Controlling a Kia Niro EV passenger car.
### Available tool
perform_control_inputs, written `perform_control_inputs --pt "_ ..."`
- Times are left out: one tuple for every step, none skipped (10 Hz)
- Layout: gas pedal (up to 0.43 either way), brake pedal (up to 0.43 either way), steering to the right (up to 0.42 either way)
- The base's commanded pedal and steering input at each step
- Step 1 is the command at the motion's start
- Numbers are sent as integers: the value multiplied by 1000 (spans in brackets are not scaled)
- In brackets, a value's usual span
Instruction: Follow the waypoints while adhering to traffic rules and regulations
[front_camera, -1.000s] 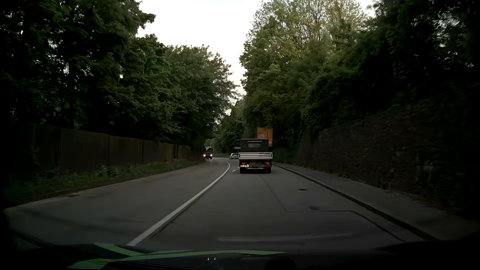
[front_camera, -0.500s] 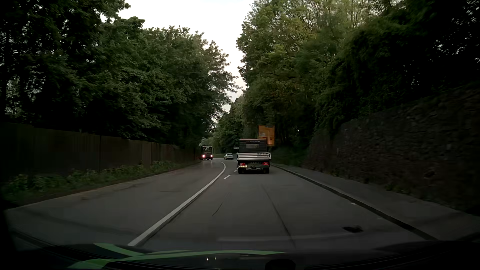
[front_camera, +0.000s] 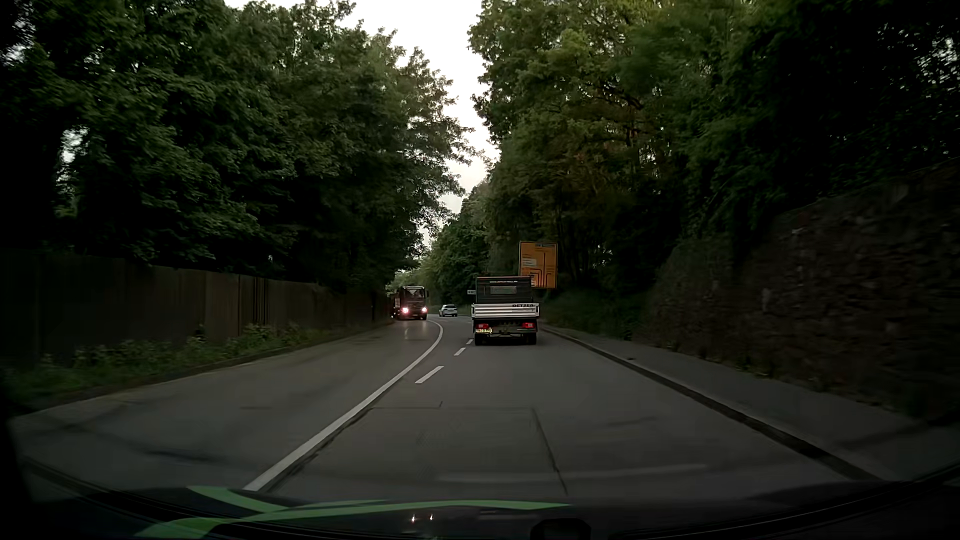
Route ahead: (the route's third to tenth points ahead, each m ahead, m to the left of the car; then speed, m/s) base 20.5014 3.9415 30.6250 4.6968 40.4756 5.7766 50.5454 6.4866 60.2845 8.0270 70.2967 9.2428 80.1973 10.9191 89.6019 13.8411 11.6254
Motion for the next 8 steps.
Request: perform_control_inputs --pt "20 0 -5" --pt "20 0 -5" --pt "20 0 -5" --pt "20 0 -5" --pt "20 0 -5" --pt "20 0 -5" --pt "20 0 -5" --pt "20 0 -5"
